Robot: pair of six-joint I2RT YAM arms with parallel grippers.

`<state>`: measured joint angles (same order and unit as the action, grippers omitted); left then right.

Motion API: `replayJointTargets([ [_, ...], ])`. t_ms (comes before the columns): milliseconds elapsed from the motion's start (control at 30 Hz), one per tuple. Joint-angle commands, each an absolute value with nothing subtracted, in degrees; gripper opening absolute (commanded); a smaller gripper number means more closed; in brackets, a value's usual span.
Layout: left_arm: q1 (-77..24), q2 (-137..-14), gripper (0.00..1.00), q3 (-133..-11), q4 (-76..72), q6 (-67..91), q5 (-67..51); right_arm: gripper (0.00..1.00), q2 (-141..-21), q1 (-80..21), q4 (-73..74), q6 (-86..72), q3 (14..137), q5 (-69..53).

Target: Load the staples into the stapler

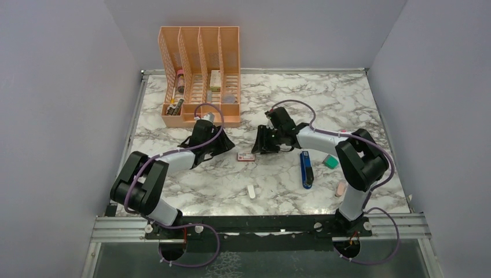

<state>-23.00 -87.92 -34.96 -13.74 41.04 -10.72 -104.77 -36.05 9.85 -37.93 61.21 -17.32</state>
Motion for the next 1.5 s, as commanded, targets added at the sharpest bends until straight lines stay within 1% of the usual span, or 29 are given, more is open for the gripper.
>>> replayJointTargets([
  [0,-22.9,-82.9,0.53,-34.3,-10.3,42.0,-5.8,0.53,-99.4,-36.4,11.8,-26.3,62.8,-12.2],
  [67,-22.9,-80.8,0.53,-33.4,-9.8,42.6,-6.2,0.60,-97.7,-36.4,10.3,-19.4,62.8,-14.6],
  [200,-22.9,-77.1,0.51,-31.3,-9.1,44.0,-7.9,0.68,-96.5,-36.4,7.0,-7.3,61.7,-19.3],
  [367,-22.9,-74.4,0.50,-29.3,-9.2,44.7,-12.4,0.71,-94.8,-36.7,-2.3,3.9,56.5,-24.1],
  [500,-22.9,-73.3,0.50,-28.7,-9.7,44.4,-13.4,0.71,-96.1,-36.8,-3.0,10.4,57.4,-30.0],
  [567,-22.9,-73.8,0.51,-28.7,-11.3,44.4,-14.2,0.71,-97.8,-37.4,-2.0,16.7,58.4,-31.2],
  [733,-22.9,-77.3,0.55,-28.4,-16.4,45.4,-17.8,0.70,-102.2,-39.0,-0.1,24.2,60.7,-29.2],
  [900,-22.9,-79.0,0.57,-27.1,-19.0,46.4,-17.0,0.70,-104.4,-40.1,1.4,28.1,60.7,-30.3],
  [1100,-22.9,-81.0,0.51,-27.4,-21.4,44.9,-18.5,0.70,-107.1,-41.4,0.5,33.9,59.2,-29.3],
  [1267,-22.9,-85.0,0.47,-28.7,-22.3,42.9,-20.6,0.69,-109.7,-41.4,2.3,36.4,61.3,-31.4],
  [1300,-22.9,-86.0,0.46,-28.9,-22.5,42.9,-20.8,0.68,-110.1,-41.4,3.0,36.9,61.8,-32.0],
  [1333,-22.9,-87.8,0.45,-29.4,-23.7,43.0,-21.6,0.66,-110.8,-41.4,4.8,38.3,63.1,-32.3],
  [1467,-22.9,-88.7,0.42,-29.8,-25.0,43.5,-23.0,0.54,-111.9,-41.4,8.7,39.8,65.1,-32.7],
])
